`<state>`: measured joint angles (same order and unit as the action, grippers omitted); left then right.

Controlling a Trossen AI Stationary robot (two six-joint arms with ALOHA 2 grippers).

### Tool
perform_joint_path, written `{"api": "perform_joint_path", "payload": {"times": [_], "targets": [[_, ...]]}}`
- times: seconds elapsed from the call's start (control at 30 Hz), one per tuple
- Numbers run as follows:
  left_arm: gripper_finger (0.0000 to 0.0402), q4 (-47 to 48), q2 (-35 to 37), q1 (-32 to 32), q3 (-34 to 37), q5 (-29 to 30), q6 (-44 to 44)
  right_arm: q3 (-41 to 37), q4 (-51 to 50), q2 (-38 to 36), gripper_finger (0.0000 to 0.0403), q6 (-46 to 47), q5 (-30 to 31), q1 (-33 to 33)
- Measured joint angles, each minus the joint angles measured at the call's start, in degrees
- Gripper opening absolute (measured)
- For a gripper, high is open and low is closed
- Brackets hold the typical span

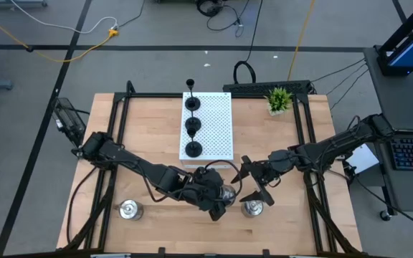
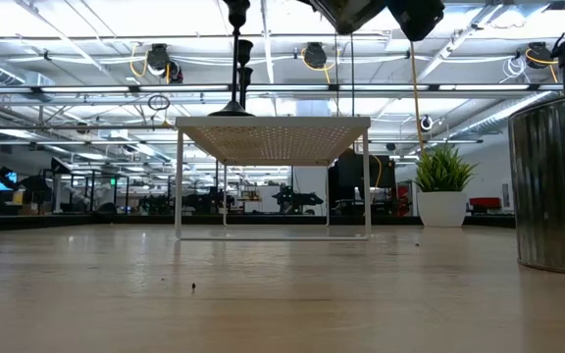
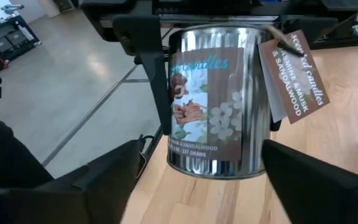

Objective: Pick & Place candle stick holders
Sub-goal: Put the top silver scented candle on the shelf

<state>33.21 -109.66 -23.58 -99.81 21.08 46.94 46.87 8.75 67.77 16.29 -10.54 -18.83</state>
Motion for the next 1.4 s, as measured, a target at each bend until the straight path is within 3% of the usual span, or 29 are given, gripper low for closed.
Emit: {"api": "perform_joint_path", "payload": {"times": [0.1,0.17,0.63,1.03,1.27,1.4], "targets": [[0.0356,-0.7,-0.09,0.45,0.02,-0.06,-0.49,0.0,0.0,0.0,0.0383,-0.02,0.31,0.0],[0.0356,-1.12,-0.09,0.85,0.02,-0.08,-0.54,0.0,0.0,0.0,0.0394,-0.03,0.32,0.08],[0.0356,-6.89,-0.09,3.33,0.0,-1.26,-4.59,0.0,-0.78,0.66,0.0399,-0.91,7.07,0.37],[0.0356,-7.76,-1.82,4.59,0.2,-4.84,-4.33,-0.13,-1.71,2.83,0.0399,-0.38,6.45,1.01],[0.0356,-8.21,-1.73,4.84,0.16,-6.33,-3.76,-0.13,-0.59,2.89,0.0399,-0.41,1.15,1.16],[0.0356,-8.32,-1.73,5.06,0.15,-6.91,-3.5,-0.13,-0.38,2.91,0.0398,2.05,1.6,1.14]]}}
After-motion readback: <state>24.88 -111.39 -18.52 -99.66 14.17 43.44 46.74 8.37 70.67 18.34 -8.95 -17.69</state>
